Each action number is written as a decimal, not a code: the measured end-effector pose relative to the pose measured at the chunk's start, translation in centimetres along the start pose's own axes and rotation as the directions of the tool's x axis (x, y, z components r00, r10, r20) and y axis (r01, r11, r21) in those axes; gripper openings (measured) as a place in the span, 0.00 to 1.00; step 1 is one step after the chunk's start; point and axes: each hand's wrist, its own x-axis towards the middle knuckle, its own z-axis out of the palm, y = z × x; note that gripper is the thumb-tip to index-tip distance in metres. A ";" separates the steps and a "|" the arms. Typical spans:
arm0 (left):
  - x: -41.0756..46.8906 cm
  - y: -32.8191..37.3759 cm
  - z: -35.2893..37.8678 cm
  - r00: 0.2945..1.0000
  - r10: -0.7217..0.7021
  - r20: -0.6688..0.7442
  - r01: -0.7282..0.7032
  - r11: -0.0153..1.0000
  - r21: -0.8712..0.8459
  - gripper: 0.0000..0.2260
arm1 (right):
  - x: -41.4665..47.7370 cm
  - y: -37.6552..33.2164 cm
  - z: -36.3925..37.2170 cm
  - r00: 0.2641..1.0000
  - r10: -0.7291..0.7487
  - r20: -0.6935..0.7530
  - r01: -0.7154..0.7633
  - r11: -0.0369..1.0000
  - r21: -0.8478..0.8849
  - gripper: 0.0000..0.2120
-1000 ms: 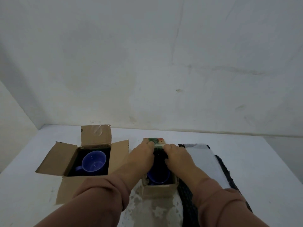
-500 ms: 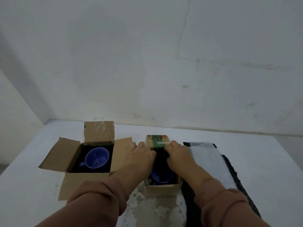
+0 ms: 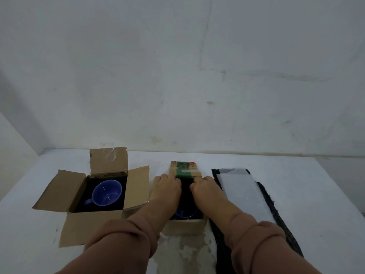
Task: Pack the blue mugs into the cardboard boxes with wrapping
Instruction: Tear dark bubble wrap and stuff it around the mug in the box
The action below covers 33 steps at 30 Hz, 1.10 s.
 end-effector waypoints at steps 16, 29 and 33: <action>-1.8 0.6 1.8 0.984 0.100 0.147 -0.124 0.979 0.163 0.31 | -0.8 -3.4 -0.8 0.947 0.162 0.277 -0.139 0.985 -0.101 0.29; -0.7 -0.1 3.1 0.975 0.202 0.096 -0.205 0.979 0.023 0.33 | -1.1 -3.6 0.1 0.943 0.116 0.312 -0.114 0.993 -0.023 0.30; -0.4 -0.1 3.2 0.974 0.205 0.101 -0.207 0.978 0.019 0.35 | -0.9 -3.5 0.0 0.936 0.116 0.332 -0.113 0.993 -0.028 0.30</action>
